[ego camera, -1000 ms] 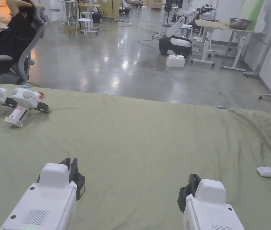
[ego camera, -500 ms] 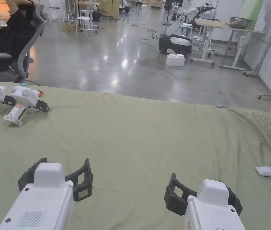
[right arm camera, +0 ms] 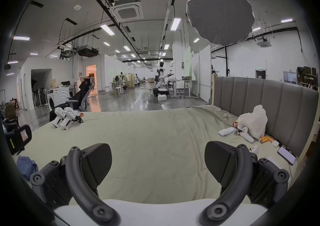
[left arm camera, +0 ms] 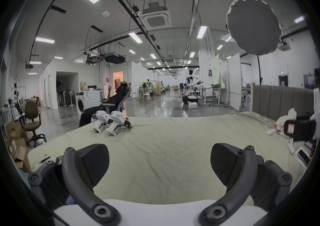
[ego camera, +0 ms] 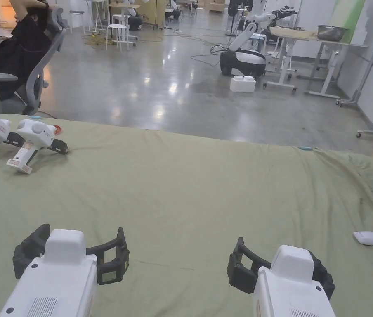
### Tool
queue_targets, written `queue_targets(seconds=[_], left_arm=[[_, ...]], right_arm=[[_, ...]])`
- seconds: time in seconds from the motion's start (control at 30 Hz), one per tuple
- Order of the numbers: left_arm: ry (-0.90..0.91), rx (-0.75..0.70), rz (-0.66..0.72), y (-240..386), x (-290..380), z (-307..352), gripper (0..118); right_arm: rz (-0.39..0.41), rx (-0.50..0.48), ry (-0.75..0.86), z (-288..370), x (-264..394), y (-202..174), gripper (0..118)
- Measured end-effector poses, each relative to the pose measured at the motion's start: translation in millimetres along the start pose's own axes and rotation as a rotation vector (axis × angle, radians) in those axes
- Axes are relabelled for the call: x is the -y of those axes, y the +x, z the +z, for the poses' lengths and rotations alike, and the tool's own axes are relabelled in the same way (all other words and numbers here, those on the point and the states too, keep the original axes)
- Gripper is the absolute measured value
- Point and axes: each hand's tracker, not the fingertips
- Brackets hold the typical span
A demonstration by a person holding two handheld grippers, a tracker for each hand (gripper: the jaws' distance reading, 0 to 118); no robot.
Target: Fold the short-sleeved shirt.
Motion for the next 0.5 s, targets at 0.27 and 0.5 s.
queue_targets(seconds=[0.27, 0.5], left_arm=[[-0.066, 0.032, 0.101, -6, 1, -2, 118], [-0.065, 0.055, 0.099, -5, -3, -1, 118]], right_arm=[[-0.051, 0.027, -0.043, -7, -17, -4, 109], [-0.136, -0.032, -0.147, -16, -27, -1, 109]])
